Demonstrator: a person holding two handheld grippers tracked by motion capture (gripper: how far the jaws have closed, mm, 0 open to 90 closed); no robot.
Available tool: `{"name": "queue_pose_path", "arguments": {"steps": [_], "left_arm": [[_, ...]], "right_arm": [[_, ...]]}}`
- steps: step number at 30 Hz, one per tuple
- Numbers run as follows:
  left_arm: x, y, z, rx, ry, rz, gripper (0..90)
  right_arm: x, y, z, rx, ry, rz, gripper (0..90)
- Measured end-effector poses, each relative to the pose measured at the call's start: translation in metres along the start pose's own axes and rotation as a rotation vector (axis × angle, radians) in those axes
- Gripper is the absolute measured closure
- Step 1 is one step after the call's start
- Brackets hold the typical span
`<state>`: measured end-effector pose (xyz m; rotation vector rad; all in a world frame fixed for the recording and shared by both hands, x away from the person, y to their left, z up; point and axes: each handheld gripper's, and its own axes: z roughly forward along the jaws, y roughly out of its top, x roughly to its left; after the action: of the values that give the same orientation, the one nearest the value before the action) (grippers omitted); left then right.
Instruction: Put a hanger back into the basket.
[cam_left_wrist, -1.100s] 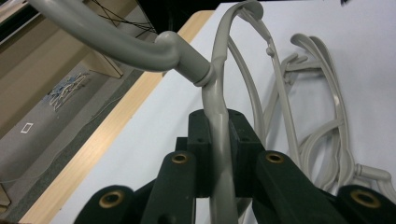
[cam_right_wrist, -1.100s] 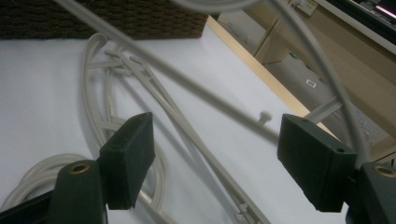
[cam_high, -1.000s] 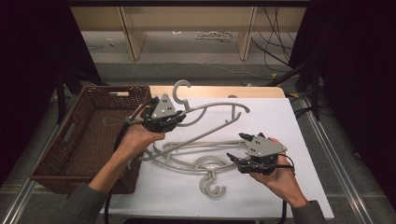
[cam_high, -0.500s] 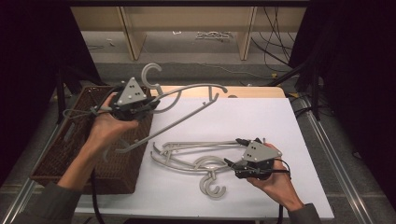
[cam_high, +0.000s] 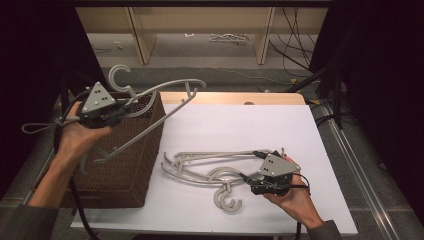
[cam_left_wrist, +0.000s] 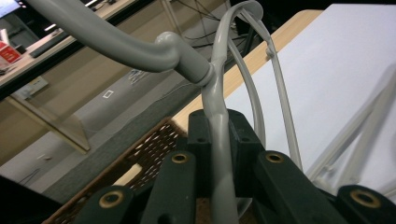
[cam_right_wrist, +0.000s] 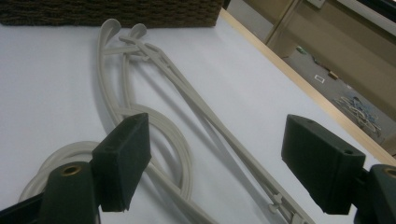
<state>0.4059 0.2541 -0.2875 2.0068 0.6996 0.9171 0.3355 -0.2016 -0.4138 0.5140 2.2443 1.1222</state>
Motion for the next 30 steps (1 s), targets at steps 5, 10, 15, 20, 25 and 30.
{"name": "queue_pose_path", "arguments": {"steps": [5,10,15,20,25,30], "left_arm": [[0.016,-0.016,-0.006,0.010,0.042,0.006,81.7],[0.028,-0.030,-0.010,0.030,0.091,-0.006,81.8],[0.040,-0.044,-0.014,0.039,0.119,-0.011,81.8],[0.047,-0.055,-0.019,0.047,0.132,-0.014,81.8],[0.053,-0.068,-0.023,0.077,0.153,-0.007,81.7],[0.058,-0.079,-0.024,0.100,0.169,-0.020,81.8]], "right_arm": [[0.001,-0.003,0.001,0.006,0.001,-0.001,24.5],[0.001,-0.004,0.002,0.011,0.002,-0.005,24.6],[0.001,-0.005,0.002,0.013,0.001,-0.002,24.7],[0.001,-0.006,0.003,0.015,0.001,-0.001,24.7],[0.001,-0.006,0.003,0.023,0.008,-0.001,24.7],[0.002,-0.006,0.004,0.020,0.009,-0.003,24.7]]}}
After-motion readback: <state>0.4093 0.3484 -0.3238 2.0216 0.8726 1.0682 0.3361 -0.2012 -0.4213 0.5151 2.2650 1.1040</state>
